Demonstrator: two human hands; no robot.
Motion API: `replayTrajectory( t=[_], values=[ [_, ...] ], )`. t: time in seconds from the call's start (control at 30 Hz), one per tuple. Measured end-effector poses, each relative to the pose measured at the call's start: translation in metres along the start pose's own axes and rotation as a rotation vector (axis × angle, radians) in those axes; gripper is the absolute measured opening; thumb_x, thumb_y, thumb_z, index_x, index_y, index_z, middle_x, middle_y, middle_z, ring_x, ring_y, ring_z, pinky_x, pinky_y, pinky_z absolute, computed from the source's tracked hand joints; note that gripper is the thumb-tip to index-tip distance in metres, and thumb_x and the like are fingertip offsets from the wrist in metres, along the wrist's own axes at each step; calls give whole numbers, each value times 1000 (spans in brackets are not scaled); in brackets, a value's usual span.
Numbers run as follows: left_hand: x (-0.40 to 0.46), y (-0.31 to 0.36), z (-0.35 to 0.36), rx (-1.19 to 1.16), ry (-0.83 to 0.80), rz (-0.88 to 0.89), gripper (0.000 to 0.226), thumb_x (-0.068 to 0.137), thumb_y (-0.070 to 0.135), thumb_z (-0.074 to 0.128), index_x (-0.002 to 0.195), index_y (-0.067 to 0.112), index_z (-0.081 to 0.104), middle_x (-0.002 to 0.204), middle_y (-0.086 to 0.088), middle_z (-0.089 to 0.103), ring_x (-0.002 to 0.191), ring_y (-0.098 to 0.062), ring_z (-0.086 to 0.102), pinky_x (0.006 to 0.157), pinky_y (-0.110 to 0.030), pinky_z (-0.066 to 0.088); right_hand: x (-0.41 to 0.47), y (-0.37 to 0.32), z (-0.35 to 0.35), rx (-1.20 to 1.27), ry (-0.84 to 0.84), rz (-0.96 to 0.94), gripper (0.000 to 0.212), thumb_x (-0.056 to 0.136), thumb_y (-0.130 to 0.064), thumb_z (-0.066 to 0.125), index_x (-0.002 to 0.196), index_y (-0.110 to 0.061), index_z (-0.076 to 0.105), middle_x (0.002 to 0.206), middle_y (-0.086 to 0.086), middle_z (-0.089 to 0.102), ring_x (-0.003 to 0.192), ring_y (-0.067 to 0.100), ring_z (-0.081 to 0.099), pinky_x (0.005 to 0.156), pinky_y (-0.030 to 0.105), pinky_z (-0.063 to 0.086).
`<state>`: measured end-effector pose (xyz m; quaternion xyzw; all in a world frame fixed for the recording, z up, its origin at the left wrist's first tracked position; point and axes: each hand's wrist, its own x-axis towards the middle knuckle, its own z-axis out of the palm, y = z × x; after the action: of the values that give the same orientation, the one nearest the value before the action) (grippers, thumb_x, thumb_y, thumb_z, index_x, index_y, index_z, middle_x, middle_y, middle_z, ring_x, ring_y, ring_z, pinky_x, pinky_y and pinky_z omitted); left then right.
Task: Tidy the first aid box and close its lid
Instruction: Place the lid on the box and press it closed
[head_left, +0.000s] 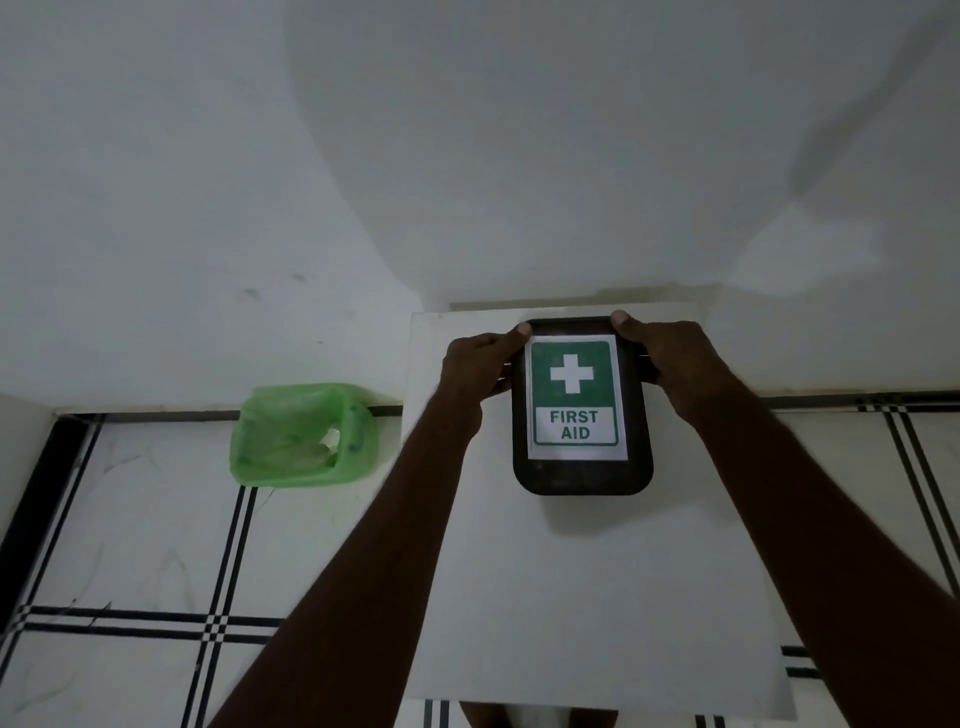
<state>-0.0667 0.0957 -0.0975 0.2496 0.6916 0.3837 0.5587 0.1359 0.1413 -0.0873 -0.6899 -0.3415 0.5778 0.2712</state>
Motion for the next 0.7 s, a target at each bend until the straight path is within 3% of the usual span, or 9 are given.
replayTrajectory(
  t=[0.1, 0.23, 0.4, 0.57, 0.7],
  values=[
    [8, 1, 2, -7, 20, -7, 45, 82, 32, 78, 107, -5, 71, 103, -19, 76, 101, -36, 72, 91, -43, 59, 8, -1, 1, -26, 24, 8, 49, 80, -36, 77, 105, 4, 63, 103, 19, 72, 94, 32, 71, 91, 42, 58],
    [10, 2, 6, -19, 62, -31, 40, 81, 28, 80, 100, -5, 71, 103, -21, 75, 97, -35, 72, 92, -44, 58, 11, -1, 5, -31, 58, 26, 47, 81, -35, 76, 101, 5, 63, 104, 21, 71, 97, 33, 70, 94, 43, 56],
    [9, 4, 7, 6, 56, -67, 37, 86, 28, 75, 106, -2, 67, 110, -20, 73, 102, -33, 70, 92, -41, 58, 3, 2, 8, -59, 79, -9, 31, 86, -37, 70, 74, -10, 59, 98, 17, 72, 95, 32, 68, 95, 42, 52],
    [10, 9, 10, 57, 38, -54, 46, 84, 40, 75, 107, 1, 69, 104, -14, 75, 98, -28, 70, 91, -40, 58, -4, 7, 6, -73, 65, -100, 27, 88, -40, 67, 78, -16, 65, 89, 9, 72, 83, 22, 67, 86, 36, 52],
    [4, 8, 17, 100, 98, -1, 38, 85, 37, 74, 107, 6, 72, 102, -12, 76, 96, -26, 71, 88, -39, 59, -11, 19, 2, -168, 63, -147, 32, 90, -40, 64, 96, -9, 68, 99, 12, 73, 91, 27, 69, 89, 43, 56]
  ],
)
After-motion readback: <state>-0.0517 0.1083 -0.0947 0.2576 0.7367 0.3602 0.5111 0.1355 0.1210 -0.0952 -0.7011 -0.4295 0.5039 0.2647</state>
